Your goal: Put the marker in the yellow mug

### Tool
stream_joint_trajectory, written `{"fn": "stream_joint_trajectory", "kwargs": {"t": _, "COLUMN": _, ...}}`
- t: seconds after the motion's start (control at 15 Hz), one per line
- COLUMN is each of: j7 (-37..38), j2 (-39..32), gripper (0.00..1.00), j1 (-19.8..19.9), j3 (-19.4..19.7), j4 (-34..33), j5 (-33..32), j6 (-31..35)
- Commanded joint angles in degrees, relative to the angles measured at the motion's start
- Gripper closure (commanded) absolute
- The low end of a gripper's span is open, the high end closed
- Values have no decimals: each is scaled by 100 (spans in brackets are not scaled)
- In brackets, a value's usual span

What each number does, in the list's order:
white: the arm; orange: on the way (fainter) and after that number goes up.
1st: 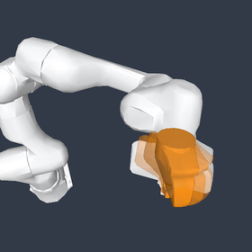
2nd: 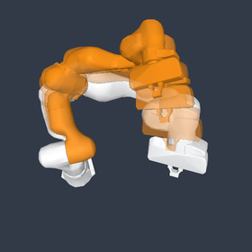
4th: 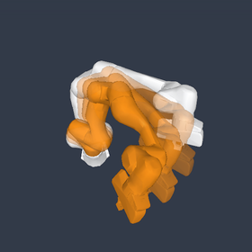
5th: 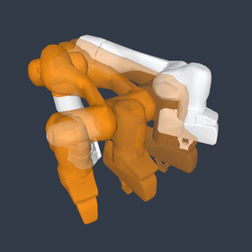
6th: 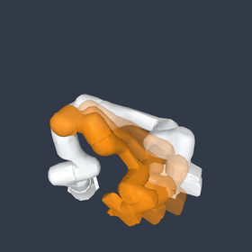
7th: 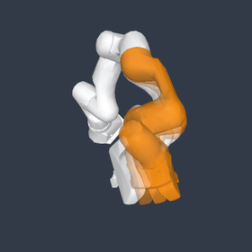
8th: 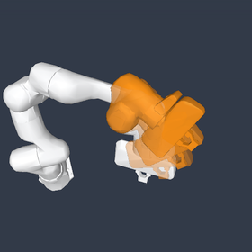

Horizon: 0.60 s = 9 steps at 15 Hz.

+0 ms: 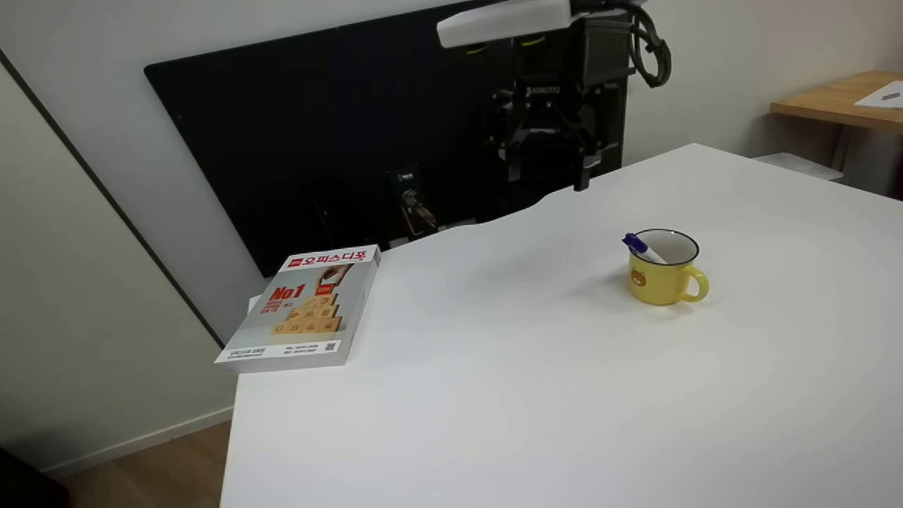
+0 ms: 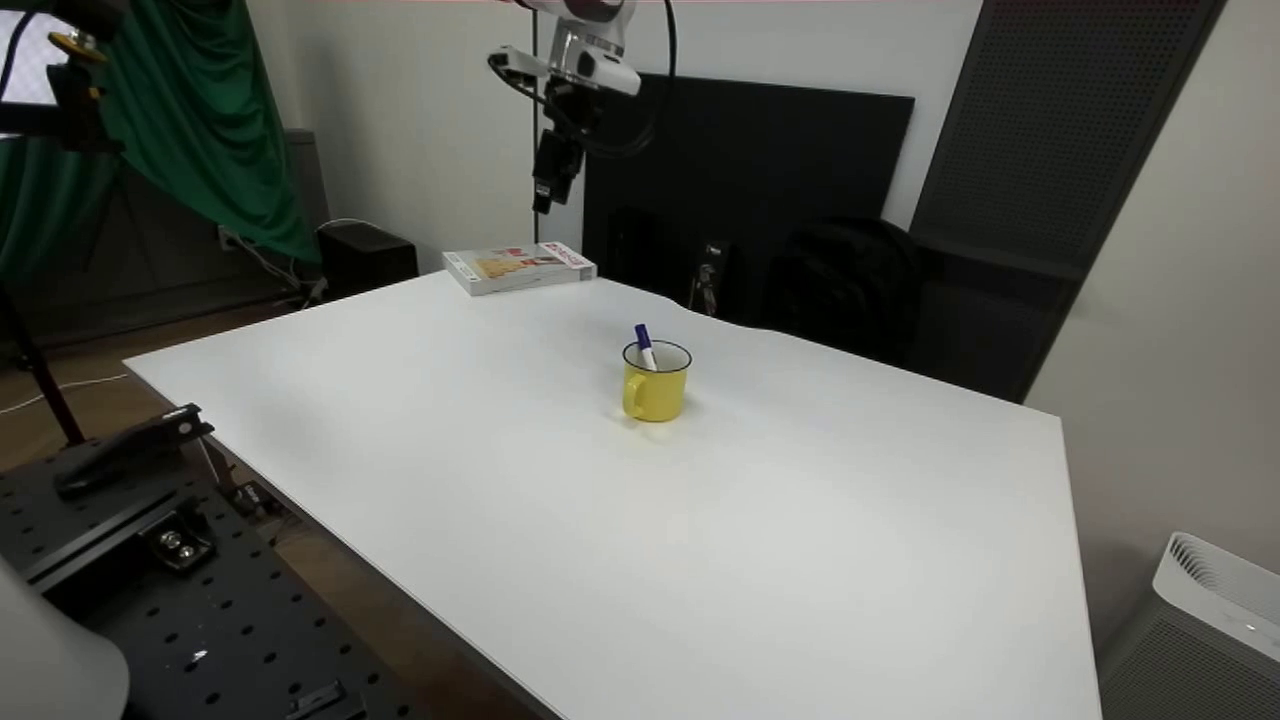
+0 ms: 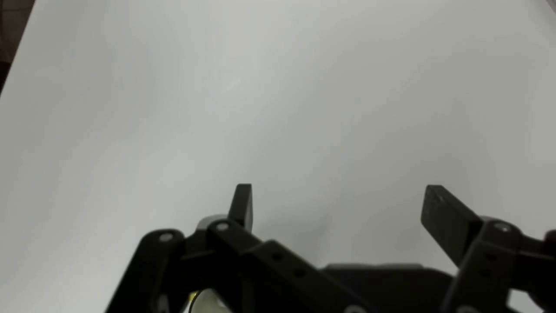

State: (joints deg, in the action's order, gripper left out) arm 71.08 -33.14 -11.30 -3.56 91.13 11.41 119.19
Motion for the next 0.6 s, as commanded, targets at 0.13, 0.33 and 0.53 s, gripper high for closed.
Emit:
{"fn": "stream_joint_trajectory", "kwargs": {"t": 0.13, "j7": -1566, "j2": 468, "gripper": 0, "j1": -38, "j3": -157, "j4": 559, "j5": -221, "j6": 141}}
{"fn": "stream_joint_trajectory", "kwargs": {"t": 0.33, "j7": -2523, "j2": 591, "gripper": 0, "j1": -33, "j3": -208, "j4": 765, "j5": -272, "j6": 116}}
{"fn": "stream_joint_trajectory", "kwargs": {"t": 0.53, "j7": -3486, "j2": 694, "gripper": 0, "j1": -29, "j3": -236, "j4": 921, "j5": -323, "j6": 34}}
